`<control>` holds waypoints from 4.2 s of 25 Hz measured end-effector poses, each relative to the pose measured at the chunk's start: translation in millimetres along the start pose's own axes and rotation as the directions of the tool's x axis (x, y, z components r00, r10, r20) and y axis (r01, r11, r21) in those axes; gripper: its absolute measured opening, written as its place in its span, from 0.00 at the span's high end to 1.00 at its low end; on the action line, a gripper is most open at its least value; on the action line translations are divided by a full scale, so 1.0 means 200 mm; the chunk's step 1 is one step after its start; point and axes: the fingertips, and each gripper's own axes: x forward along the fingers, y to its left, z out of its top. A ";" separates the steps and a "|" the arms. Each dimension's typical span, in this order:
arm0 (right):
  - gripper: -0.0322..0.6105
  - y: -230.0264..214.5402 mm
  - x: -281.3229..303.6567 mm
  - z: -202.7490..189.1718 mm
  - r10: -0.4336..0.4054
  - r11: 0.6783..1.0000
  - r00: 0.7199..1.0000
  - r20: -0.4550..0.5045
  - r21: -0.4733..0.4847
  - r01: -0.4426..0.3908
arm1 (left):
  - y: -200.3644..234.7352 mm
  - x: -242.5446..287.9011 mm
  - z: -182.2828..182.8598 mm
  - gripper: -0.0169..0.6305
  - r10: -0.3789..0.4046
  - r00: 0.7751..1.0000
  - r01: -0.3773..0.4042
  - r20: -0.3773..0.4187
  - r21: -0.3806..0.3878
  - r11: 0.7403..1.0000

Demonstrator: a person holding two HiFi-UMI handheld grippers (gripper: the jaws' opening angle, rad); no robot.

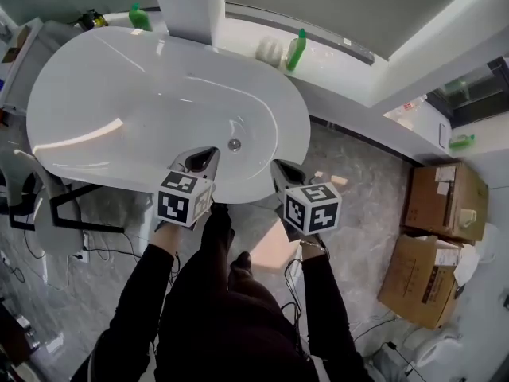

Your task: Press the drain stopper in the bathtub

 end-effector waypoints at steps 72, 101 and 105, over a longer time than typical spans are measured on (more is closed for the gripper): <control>0.95 -0.75 1.84 -0.95 0.070 0.996 0.903 -0.425 0.087 -0.036 | 0.77 1.68 -1.18 0.96 -0.044 0.928 -0.028 -0.371 -0.185 0.982; 0.95 -0.88 2.19 -1.26 0.105 0.991 0.856 -0.506 0.120 -0.051 | 0.90 2.05 -1.64 0.96 -0.049 0.879 -0.073 -0.475 -0.234 0.969; 0.95 -0.90 2.23 -1.30 0.108 0.992 0.845 -0.523 0.113 -0.056 | 0.90 2.09 -1.69 0.96 -0.050 0.874 -0.076 -0.483 -0.237 0.969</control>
